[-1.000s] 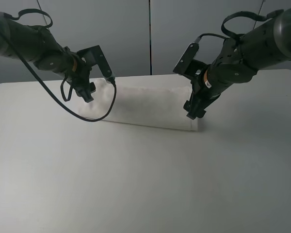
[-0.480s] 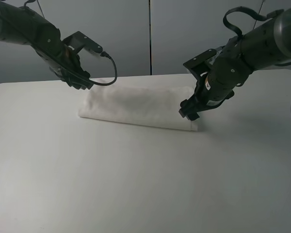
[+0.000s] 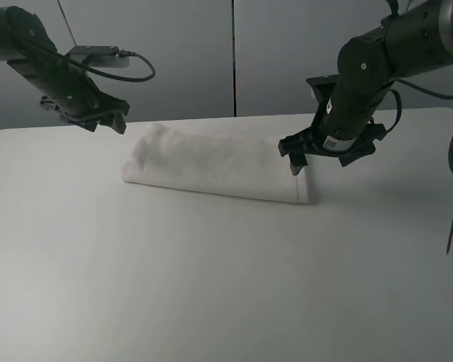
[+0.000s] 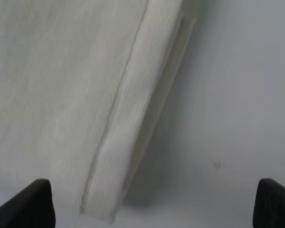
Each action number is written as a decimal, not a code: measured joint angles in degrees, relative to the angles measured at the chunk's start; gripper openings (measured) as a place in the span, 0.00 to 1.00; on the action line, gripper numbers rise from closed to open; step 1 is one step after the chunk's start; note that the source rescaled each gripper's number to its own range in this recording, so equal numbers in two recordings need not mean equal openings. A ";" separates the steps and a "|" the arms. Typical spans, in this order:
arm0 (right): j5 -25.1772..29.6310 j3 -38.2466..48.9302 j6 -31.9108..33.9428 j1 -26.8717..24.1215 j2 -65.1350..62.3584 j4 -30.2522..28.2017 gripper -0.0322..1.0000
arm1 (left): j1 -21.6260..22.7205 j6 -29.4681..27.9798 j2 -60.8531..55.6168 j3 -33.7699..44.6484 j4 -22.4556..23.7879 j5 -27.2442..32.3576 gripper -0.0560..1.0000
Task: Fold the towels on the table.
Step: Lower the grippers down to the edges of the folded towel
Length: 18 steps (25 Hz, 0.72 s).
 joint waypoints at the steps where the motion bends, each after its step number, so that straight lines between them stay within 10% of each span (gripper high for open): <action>1: 0.80 -0.56 -1.82 -0.62 0.00 2.48 0.91 | 0.26 0.11 0.00 0.00 -0.65 0.27 0.78; 10: 5.87 -2.14 -6.85 -3.49 0.00 8.85 0.91 | 0.35 -1.41 9.60 -12.96 -6.55 10.64 0.72; 18: 6.30 -2.17 -8.55 -3.49 0.22 8.63 1.00 | 0.35 -3.17 16.12 -23.15 -7.00 14.78 0.89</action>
